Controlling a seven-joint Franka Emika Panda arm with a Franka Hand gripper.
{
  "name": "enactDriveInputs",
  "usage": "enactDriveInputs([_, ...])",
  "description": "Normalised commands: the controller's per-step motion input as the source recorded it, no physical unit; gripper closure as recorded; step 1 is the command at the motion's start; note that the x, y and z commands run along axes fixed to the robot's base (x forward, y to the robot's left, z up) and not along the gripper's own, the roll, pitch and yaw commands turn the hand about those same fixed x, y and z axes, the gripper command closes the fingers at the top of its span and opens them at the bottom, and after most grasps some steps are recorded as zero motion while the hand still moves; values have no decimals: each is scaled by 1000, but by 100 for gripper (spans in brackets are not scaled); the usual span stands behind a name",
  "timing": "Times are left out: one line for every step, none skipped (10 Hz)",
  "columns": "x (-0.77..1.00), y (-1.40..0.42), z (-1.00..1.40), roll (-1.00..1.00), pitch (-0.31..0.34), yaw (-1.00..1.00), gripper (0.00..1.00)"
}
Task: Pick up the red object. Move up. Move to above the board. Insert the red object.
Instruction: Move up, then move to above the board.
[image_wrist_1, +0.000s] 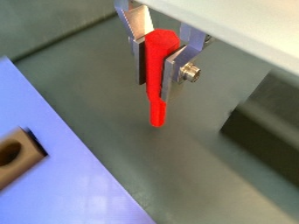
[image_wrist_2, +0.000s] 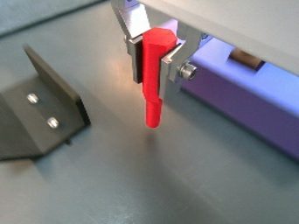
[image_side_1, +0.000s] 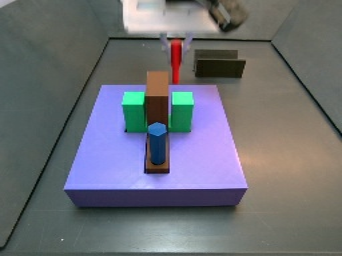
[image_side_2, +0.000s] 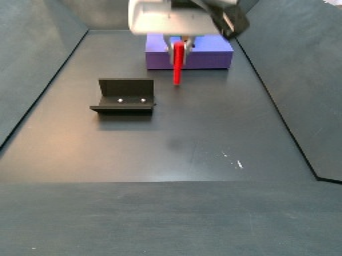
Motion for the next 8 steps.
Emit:
enactDriveInputs([-63,-19,591,-20,23,30,100])
enactDriveInputs([-17,-4,209,-45,-7,15,100])
enactDriveInputs([0,0,1400,0,0,0,100])
enactDriveInputs([-29,2,1400,0,37,-4,100])
enactDriveInputs([-43,1,1400,-17,42,-5,100])
enactDriveInputs([9,8,1400,-51,17,-7,100])
enactDriveInputs([44,5,1400,-56,49,-6,100])
enactDriveInputs([-3,5,942,-63,82,-5,100])
